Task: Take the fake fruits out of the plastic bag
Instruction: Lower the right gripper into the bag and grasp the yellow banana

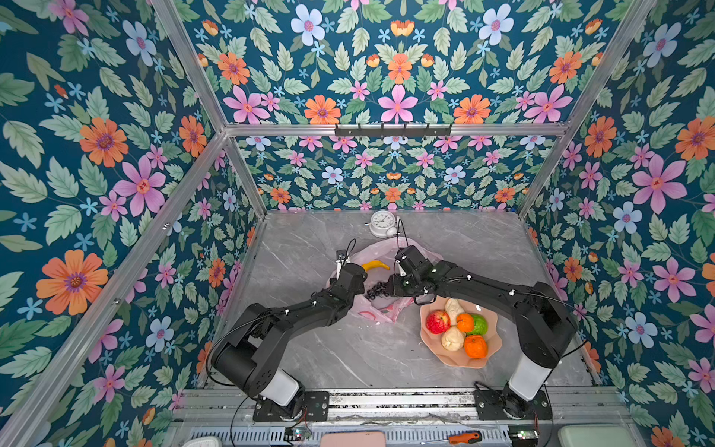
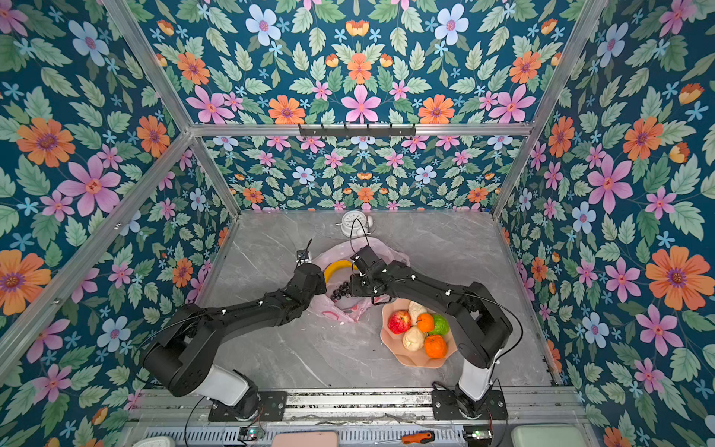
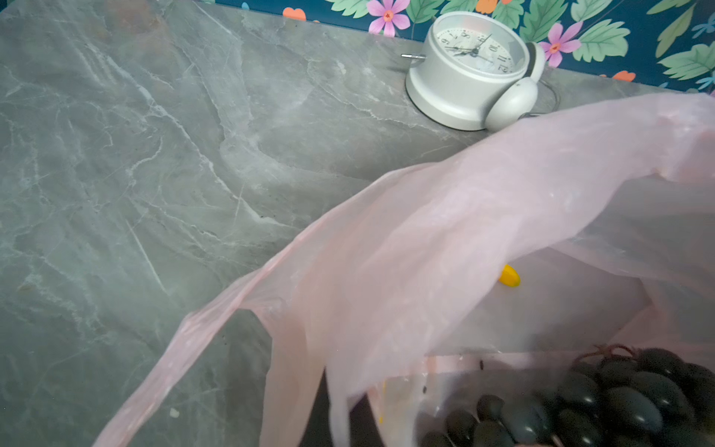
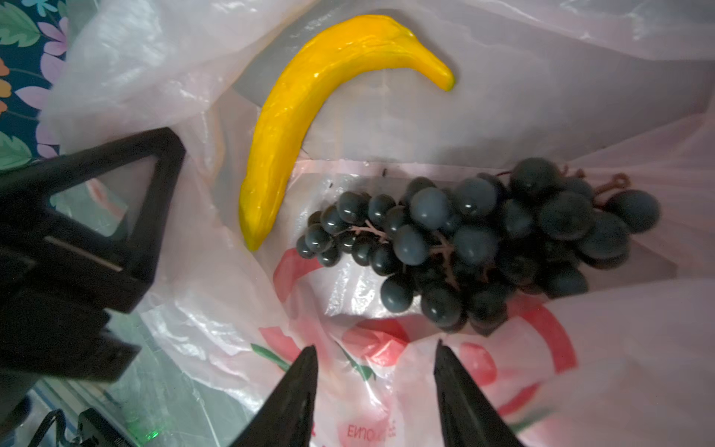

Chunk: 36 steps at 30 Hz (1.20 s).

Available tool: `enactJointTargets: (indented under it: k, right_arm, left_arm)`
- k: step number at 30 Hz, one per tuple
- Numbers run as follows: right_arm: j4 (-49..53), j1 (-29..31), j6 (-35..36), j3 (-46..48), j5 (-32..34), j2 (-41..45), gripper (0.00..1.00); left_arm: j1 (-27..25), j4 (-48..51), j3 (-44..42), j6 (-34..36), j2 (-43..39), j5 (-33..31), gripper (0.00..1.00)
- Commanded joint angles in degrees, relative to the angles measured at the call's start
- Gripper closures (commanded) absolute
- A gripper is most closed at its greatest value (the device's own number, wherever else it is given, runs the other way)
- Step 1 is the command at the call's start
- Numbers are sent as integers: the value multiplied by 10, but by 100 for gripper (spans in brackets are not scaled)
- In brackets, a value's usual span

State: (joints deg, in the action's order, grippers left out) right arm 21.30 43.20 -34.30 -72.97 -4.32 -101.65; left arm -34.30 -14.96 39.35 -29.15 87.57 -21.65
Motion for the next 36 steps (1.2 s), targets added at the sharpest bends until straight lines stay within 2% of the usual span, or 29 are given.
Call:
enactJointTargets:
  k: [1, 7, 18, 31, 36]
  right_arm:
    - [-9, 5, 3, -28, 0, -14, 49]
    - [9, 27, -10, -136, 14, -94, 50]
    - [22, 35, -54, -258, 27, -221, 48]
    - [32, 36, -55, -342, 42, -305, 42]
    - [68, 36, -49, -399, 55, -344, 41]
  left_arm:
    - [21, -19, -14, -35, -2, 36, 97]
    - [90, -61, -47, -82, 3, 133, 97]
    - [90, -62, -53, -82, -14, 131, 97]
    - [90, -75, -61, -91, -19, 135, 96]
    - [90, -74, -61, -87, -22, 134, 96]
